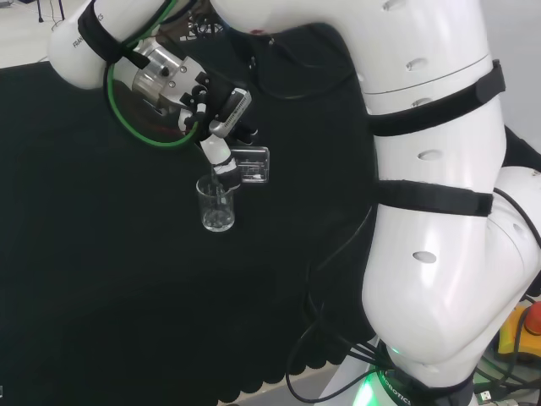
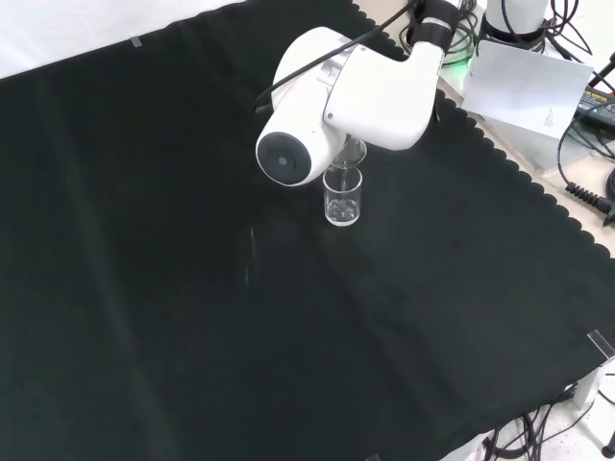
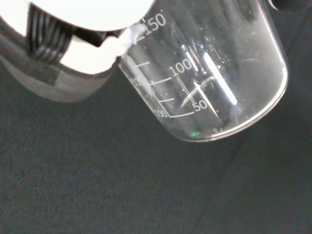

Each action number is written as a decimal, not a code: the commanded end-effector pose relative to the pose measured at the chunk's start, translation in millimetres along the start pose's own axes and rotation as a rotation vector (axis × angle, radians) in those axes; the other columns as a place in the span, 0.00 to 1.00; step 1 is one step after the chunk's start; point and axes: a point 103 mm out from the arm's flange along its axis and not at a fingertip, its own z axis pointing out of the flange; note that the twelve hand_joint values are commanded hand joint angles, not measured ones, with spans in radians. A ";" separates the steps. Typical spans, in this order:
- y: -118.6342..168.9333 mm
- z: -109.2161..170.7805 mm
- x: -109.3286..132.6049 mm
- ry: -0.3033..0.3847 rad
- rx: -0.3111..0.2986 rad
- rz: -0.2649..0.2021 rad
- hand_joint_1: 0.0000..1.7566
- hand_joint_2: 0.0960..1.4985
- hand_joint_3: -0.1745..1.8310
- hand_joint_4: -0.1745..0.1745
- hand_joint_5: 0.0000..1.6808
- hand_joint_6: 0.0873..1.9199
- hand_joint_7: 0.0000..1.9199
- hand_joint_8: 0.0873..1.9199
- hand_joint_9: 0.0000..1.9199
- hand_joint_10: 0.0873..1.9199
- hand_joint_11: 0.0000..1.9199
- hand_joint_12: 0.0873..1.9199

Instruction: Pour the water from the handheld beaker into the one on the table.

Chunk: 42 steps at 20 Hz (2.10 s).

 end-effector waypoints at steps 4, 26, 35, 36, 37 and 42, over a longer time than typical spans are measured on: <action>-3.5 -3.5 3.6 -0.007 0.009 0.007 0.64 0.40 0.45 0.78 0.71 0.42 0.87 0.08 0.94 0.00 0.84 0.26; -5.0 -10.7 12.1 -0.022 0.057 0.010 0.64 0.40 0.45 0.79 0.71 0.42 0.87 0.09 0.94 0.00 0.84 0.26; -4.0 -10.0 11.7 -0.025 0.069 0.018 0.64 0.40 0.45 0.79 0.71 0.42 0.86 0.09 0.94 0.00 0.84 0.26; -5.2 -11.4 12.9 -0.026 0.069 0.021 0.64 0.40 0.45 0.79 0.71 0.42 0.86 0.09 0.94 0.00 0.84 0.26; -5.7 -11.9 13.2 -0.027 0.069 0.022 0.64 0.40 0.45 0.79 0.71 0.42 0.86 0.09 0.94 0.00 0.84 0.26; -6.5 -12.3 14.3 -0.028 0.073 0.020 0.64 0.40 0.45 0.79 0.71 0.42 0.86 0.09 0.94 0.00 0.84 0.26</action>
